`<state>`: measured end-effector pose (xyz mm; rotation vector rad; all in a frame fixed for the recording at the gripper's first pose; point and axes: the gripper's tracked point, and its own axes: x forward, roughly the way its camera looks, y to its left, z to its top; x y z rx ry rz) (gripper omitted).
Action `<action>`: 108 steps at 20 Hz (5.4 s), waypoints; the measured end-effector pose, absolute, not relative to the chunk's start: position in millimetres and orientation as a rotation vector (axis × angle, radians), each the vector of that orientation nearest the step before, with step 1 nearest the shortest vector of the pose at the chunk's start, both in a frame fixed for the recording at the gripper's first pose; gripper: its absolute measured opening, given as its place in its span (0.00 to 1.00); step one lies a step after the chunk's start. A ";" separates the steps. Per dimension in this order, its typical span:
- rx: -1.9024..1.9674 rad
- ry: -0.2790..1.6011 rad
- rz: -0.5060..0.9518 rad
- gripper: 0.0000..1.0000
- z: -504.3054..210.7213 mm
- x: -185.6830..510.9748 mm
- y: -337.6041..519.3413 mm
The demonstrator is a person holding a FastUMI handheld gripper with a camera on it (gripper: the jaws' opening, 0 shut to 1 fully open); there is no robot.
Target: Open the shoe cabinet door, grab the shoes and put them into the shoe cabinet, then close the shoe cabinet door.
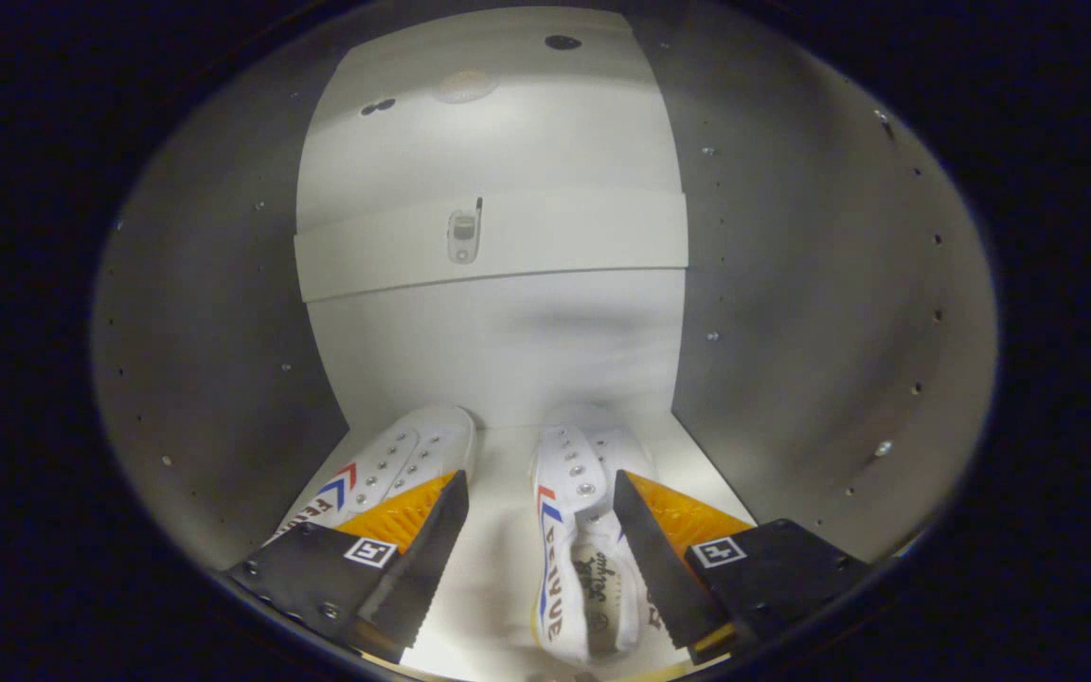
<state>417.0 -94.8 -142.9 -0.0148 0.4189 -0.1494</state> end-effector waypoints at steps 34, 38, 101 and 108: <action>0.001 0.233 -0.298 0.97 41.5 -129.6 -171.9; -0.022 0.209 -0.356 0.97 56.5 -140.8 -243.4; -0.036 0.229 -0.056 0.93 -36.8 230.8 9.9; -0.049 0.228 -0.078 0.94 -41.6 231.8 15.6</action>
